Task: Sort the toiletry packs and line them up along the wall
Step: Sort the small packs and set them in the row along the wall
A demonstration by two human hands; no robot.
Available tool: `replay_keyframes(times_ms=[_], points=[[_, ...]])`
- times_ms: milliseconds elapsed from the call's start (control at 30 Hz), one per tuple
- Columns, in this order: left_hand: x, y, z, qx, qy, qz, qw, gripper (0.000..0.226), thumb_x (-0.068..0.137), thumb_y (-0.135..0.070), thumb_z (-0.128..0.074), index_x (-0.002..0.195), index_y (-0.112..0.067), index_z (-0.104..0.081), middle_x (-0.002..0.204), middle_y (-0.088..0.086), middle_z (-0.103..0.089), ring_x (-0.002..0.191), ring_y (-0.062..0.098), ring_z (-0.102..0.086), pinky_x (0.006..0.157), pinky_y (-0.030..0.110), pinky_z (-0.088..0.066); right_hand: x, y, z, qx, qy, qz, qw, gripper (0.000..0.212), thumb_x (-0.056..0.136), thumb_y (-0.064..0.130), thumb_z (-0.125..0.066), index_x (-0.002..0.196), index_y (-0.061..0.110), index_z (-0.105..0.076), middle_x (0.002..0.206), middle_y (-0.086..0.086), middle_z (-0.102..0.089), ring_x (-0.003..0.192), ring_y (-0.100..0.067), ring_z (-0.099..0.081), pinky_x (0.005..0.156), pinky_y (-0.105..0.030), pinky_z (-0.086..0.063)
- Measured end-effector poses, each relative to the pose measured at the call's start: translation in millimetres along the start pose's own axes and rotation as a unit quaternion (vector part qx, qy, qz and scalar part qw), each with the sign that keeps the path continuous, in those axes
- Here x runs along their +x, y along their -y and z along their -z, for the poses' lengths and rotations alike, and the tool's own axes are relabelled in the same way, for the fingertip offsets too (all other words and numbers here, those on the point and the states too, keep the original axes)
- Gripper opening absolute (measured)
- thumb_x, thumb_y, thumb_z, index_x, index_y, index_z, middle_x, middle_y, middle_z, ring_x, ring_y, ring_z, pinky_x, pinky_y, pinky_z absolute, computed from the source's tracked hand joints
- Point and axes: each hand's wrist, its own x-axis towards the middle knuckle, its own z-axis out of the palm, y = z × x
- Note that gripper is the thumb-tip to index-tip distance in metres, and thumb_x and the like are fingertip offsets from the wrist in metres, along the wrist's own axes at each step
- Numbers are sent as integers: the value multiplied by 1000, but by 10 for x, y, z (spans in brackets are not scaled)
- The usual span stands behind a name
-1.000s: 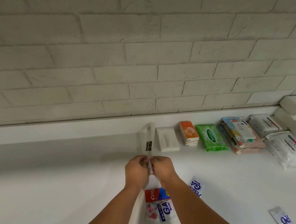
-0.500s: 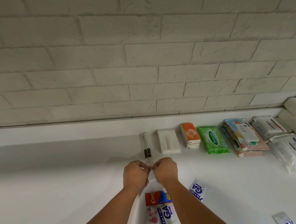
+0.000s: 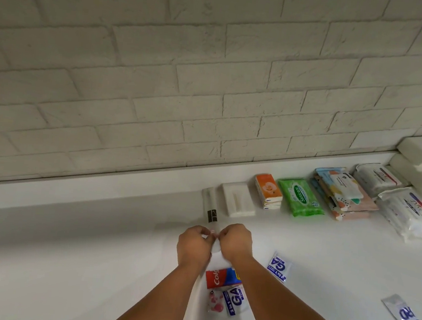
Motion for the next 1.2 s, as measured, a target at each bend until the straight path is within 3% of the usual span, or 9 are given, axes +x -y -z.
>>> replay_keyframes(times_ms=[100,200,367,467,667,900,1000,1133,1200], points=[[18,22,-18,23,-10,-10,1000,19,87,-48,-69,85,-28,-71,71,-5,-72,61,13,-69,70,30,-58,-34,-11,15,10,-3,3,1000,15,91,16,-62,90,15,-77,89,-3,-74,76,-16,-66,64,-20,-48],[7,3,15,5,6,-4,1000,25,90,-46,-67,92,-21,-72,60,-1,-70,49,12,-67,61,23,-54,-67,-48,62,27,-7,20,999,17,92,21,-61,92,16,-77,93,-3,-75,83,-19,-68,76,-26,-55],[-191,-47,147,29,-22,-44,998,24,87,-38,-71,102,-18,-73,81,-8,-69,76,9,-64,72,17,-45,-335,-175,310,40,5,72,997,25,90,38,-62,93,17,-76,94,-1,-75,87,-20,-67,78,-25,-51],[-561,-101,275,21,-17,-99,995,12,89,-29,-72,98,-22,-71,67,-11,-61,63,-1,-57,61,4,-38,-618,-323,499,45,20,132,990,20,90,29,-64,100,16,-74,98,-1,-73,91,-17,-66,86,-26,-51],[-1411,-85,391,-21,61,-133,989,12,90,-15,-70,97,-24,-73,82,-4,-72,68,0,-67,64,13,-50,-1227,-833,806,8,65,237,969,22,91,18,-60,109,16,-72,105,2,-71,86,-7,-58,78,-14,-39],[-2170,253,249,44,119,-103,987,21,84,-16,-78,92,-35,-76,92,-16,-71,84,8,-68,79,26,-57,-1634,-1359,913,-49,162,310,936,25,82,30,-69,106,23,-70,100,5,-67,86,-8,-59,85,-31,-50],[-2424,379,120,113,115,-89,983,28,82,-12,-77,103,-31,-75,92,-15,-69,84,3,-63,79,17,-51,-1709,-1543,875,-105,202,338,913,33,80,35,-71,111,24,-68,108,2,-64,100,-15,-58,89,-32,-47],[-2626,472,-41,227,96,-138,959,40,84,-20,-75,122,-32,-67,117,-19,-63,104,4,-50,87,5,-33,-1747,-1661,827,-217,209,398,867,37,85,38,-64,118,20,-64,116,-1,-60,113,-20,-48,94,-32,-42],[-2673,475,-110,258,72,-152,951,44,84,-18,-74,124,-31,-66,122,-19,-62,108,9,-47,90,11,-34,-1738,-1687,811,-239,202,410,857,30,89,30,-58,116,20,-64,116,-2,-60,115,-22,-48,94,-32,-41]])
